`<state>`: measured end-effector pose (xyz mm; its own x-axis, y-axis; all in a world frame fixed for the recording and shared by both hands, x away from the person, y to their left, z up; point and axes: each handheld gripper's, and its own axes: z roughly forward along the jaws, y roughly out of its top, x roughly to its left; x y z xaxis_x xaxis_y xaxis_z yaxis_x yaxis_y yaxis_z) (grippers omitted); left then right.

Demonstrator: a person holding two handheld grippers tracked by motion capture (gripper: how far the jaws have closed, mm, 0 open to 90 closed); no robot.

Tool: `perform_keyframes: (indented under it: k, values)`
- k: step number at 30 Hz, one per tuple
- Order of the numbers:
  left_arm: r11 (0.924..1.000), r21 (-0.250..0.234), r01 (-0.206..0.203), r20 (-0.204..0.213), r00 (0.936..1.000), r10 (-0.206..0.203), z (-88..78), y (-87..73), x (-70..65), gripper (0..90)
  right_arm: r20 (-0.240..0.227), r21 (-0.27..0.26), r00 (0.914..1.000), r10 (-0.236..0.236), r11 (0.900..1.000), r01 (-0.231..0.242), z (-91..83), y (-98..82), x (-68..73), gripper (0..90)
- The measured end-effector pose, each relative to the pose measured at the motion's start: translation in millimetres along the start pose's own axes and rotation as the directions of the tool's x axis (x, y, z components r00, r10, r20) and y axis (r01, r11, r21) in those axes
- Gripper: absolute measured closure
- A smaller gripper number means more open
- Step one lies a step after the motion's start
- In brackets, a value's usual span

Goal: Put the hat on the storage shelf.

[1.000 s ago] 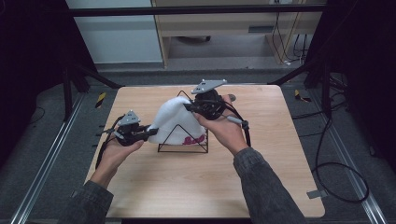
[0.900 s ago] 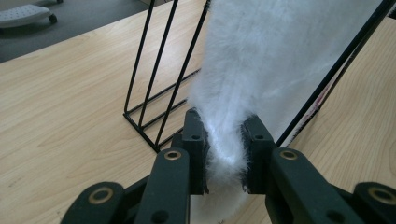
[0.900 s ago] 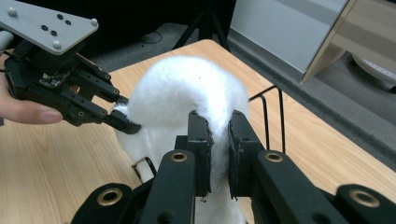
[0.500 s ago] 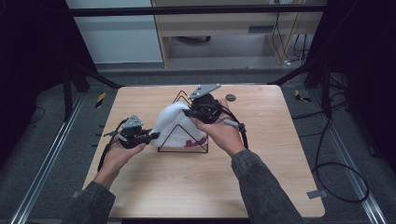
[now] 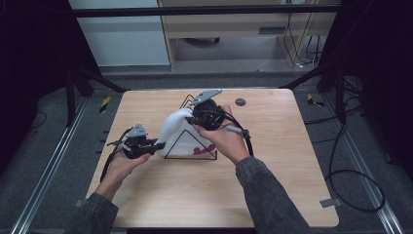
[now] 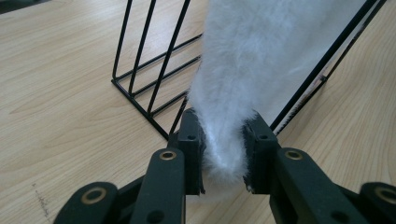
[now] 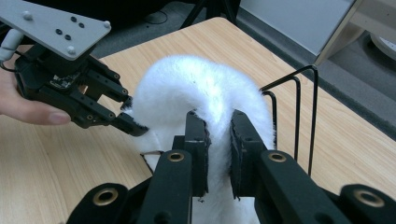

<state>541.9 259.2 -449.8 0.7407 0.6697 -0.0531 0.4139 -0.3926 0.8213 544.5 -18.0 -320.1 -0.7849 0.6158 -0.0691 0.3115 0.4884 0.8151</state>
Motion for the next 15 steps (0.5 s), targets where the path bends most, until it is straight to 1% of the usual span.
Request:
perform_keyframes:
  k: [2,6,9,13,15]
  values:
    - [0.9999,-0.013,0.001,-0.004,1.0,-0.001,-1.0,-2.5,-0.7,71.5,-0.001,0.002,1.0,0.005,1.0,-0.005,0.9,0.2,0.6,78.3]
    - [0.9999,-0.015,0.001,-0.014,0.9999,-0.001,-3.9,-5.3,-1.3,71.7,-0.001,0.002,1.0,0.009,1.0,-0.009,3.3,-1.7,2.8,75.9]
    - [0.9997,-0.02,0.012,-0.013,0.9998,-0.012,-6.9,-5.1,-1.3,71.7,-0.004,0.006,0.9999,0.011,1.0,-0.011,5.6,-4.0,3.4,75.3]
    - [0.9992,-0.039,0.013,-0.025,0.9996,-0.014,-11.2,-3.3,-1.2,72.0,-0.009,0.008,0.9999,0.012,1.0,-0.012,7.3,-5.9,4.6,75.4]
    - [0.9991,-0.04,0.015,-0.028,0.9995,-0.016,-13.0,-3.2,-0.9,72.0,-0.014,0.007,0.9998,0.012,1.0,-0.012,6.7,-6.2,5.1,74.9]
